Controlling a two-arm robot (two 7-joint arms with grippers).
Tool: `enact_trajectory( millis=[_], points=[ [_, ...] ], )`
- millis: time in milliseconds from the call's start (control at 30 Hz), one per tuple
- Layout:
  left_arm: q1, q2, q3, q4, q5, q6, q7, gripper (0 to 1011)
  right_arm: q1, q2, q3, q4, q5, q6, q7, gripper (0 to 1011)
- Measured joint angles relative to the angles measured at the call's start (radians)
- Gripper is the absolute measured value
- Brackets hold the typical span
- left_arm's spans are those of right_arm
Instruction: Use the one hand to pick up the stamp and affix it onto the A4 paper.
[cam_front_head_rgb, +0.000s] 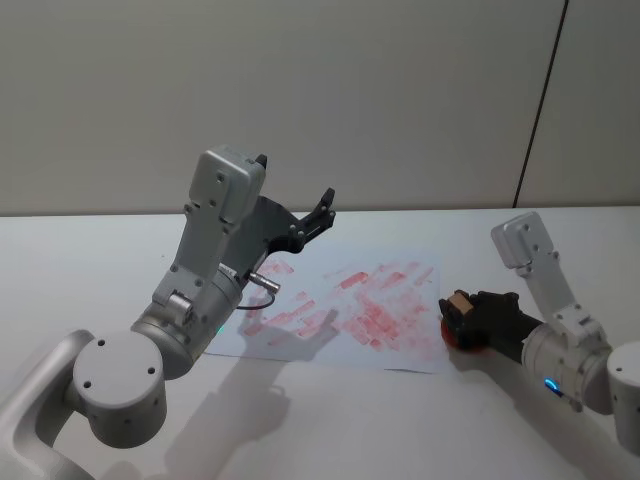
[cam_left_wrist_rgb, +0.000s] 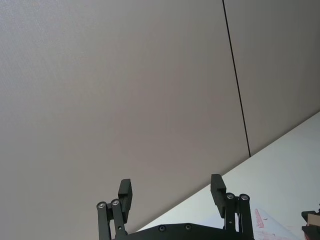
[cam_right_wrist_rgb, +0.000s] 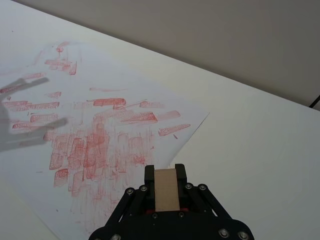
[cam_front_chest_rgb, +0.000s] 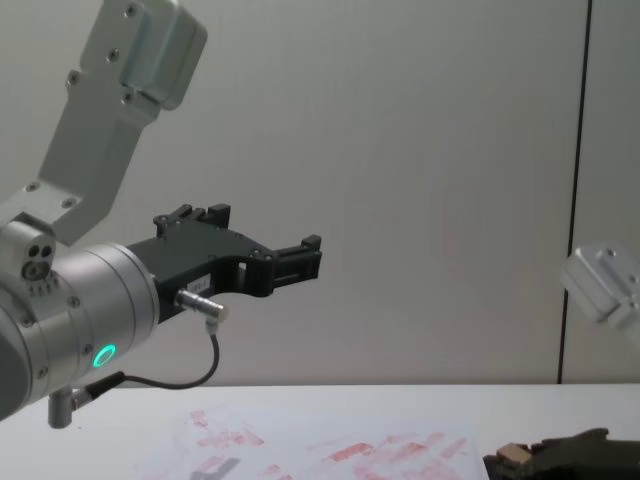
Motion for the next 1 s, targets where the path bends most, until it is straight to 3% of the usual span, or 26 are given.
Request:
enact_trajectory(
  millis=[367,667,1000],
  points=[
    [0.0,0.0,0.0,0.0,0.0,0.0,0.0,1002,0.015,-0.01,-0.001,-0.013,0.006,-0.05,0.003,218],
    [0.0,0.0,0.0,0.0,0.0,0.0,0.0,1001,0.067,-0.059,-0.027,-0.003,0.025,-0.095,0.055,219],
    [0.0,0.0,0.0,0.0,0.0,0.0,0.0,1001,0.127,-0.115,-0.065,0.072,0.008,-0.085,0.111,219]
  ],
)
